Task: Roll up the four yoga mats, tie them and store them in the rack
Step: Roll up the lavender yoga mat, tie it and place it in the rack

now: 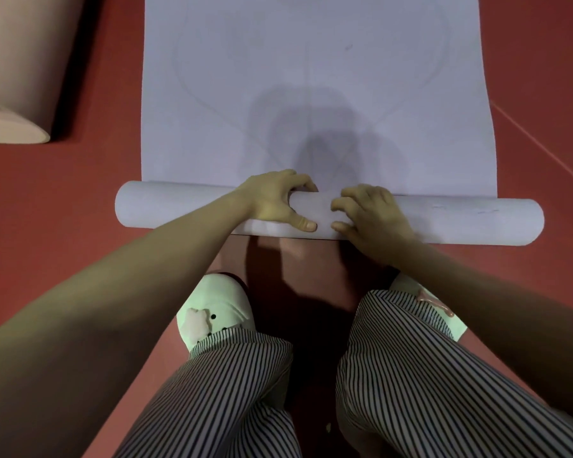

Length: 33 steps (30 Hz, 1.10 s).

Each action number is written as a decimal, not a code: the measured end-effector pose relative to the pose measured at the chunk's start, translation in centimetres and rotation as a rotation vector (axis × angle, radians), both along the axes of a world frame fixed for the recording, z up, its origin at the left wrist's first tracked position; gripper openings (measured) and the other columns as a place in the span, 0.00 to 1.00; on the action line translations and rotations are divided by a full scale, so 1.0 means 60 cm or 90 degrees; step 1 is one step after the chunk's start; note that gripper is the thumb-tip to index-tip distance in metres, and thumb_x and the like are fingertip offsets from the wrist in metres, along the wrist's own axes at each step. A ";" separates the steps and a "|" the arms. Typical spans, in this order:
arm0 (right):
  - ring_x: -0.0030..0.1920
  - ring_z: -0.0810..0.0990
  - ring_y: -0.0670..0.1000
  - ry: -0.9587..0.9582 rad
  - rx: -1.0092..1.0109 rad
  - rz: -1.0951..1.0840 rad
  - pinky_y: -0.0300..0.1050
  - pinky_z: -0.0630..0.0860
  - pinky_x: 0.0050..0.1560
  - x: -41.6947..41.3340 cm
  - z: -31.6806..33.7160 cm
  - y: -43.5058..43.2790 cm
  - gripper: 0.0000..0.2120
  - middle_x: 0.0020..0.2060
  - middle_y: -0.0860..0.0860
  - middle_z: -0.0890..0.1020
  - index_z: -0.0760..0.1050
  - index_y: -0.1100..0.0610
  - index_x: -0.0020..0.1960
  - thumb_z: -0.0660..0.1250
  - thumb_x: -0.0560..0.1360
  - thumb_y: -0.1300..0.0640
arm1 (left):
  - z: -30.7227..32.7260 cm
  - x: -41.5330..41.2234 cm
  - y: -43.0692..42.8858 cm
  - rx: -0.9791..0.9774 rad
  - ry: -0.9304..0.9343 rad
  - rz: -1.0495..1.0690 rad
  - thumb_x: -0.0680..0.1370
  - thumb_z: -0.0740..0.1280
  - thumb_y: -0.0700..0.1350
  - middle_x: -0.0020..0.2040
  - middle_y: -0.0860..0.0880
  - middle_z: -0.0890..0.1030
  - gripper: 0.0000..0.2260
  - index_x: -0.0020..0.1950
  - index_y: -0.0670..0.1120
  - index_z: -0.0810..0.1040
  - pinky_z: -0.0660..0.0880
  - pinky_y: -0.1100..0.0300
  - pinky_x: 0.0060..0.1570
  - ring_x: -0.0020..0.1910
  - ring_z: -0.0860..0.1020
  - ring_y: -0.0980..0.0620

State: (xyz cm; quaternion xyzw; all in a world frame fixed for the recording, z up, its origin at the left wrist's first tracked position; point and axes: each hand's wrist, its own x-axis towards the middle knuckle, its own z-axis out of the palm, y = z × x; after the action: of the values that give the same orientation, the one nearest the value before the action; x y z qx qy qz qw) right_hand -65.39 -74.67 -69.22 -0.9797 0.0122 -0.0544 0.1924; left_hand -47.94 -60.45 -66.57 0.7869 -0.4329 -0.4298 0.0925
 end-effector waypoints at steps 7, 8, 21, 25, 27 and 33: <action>0.49 0.78 0.63 0.158 0.030 0.008 0.56 0.74 0.47 0.032 0.011 -0.024 0.37 0.50 0.60 0.78 0.75 0.62 0.56 0.80 0.56 0.43 | -0.001 0.010 -0.002 -0.005 -0.037 -0.007 0.69 0.70 0.66 0.62 0.55 0.75 0.32 0.70 0.58 0.69 0.67 0.58 0.56 0.61 0.73 0.54; 0.47 0.78 0.63 0.150 0.034 0.012 0.56 0.74 0.45 0.034 0.010 -0.025 0.36 0.48 0.60 0.78 0.75 0.64 0.56 0.80 0.56 0.43 | -0.002 0.007 0.002 -0.051 -0.043 0.018 0.67 0.71 0.67 0.62 0.54 0.75 0.36 0.71 0.56 0.68 0.68 0.58 0.57 0.60 0.74 0.53; 0.59 0.73 0.49 0.297 0.170 -0.065 0.44 0.66 0.58 0.070 0.032 -0.058 0.32 0.59 0.46 0.75 0.70 0.49 0.66 0.74 0.66 0.41 | -0.008 -0.007 0.004 -0.092 -0.243 -0.080 0.58 0.62 0.75 0.63 0.51 0.73 0.44 0.71 0.56 0.67 0.68 0.51 0.56 0.57 0.74 0.45; 0.61 0.73 0.52 0.280 0.060 -0.095 0.48 0.66 0.60 0.070 0.036 -0.053 0.34 0.64 0.45 0.73 0.68 0.46 0.69 0.69 0.67 0.34 | 0.000 0.009 -0.010 -0.052 -0.185 -0.066 0.62 0.69 0.70 0.63 0.54 0.73 0.39 0.70 0.59 0.66 0.67 0.54 0.56 0.59 0.74 0.47; 0.62 0.73 0.55 0.317 -0.027 -0.080 0.51 0.65 0.61 0.072 0.039 -0.051 0.41 0.66 0.47 0.70 0.64 0.46 0.72 0.67 0.64 0.30 | 0.005 0.019 -0.020 -0.025 -0.162 -0.064 0.64 0.71 0.68 0.63 0.54 0.73 0.37 0.70 0.60 0.65 0.67 0.54 0.56 0.60 0.74 0.48; 0.58 0.75 0.58 0.338 -0.086 -0.087 0.52 0.65 0.60 0.077 0.034 -0.052 0.44 0.59 0.52 0.76 0.62 0.47 0.72 0.69 0.61 0.30 | 0.010 0.035 -0.036 0.020 -0.107 -0.048 0.66 0.73 0.63 0.63 0.55 0.73 0.34 0.69 0.61 0.66 0.67 0.54 0.59 0.61 0.73 0.51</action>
State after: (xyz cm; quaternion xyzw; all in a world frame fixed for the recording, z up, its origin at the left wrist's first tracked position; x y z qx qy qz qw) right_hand -60.77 -77.80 -67.18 -0.9671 0.1249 0.1907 0.1129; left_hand -45.86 -62.64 -65.94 0.8047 -0.4616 -0.3722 0.0277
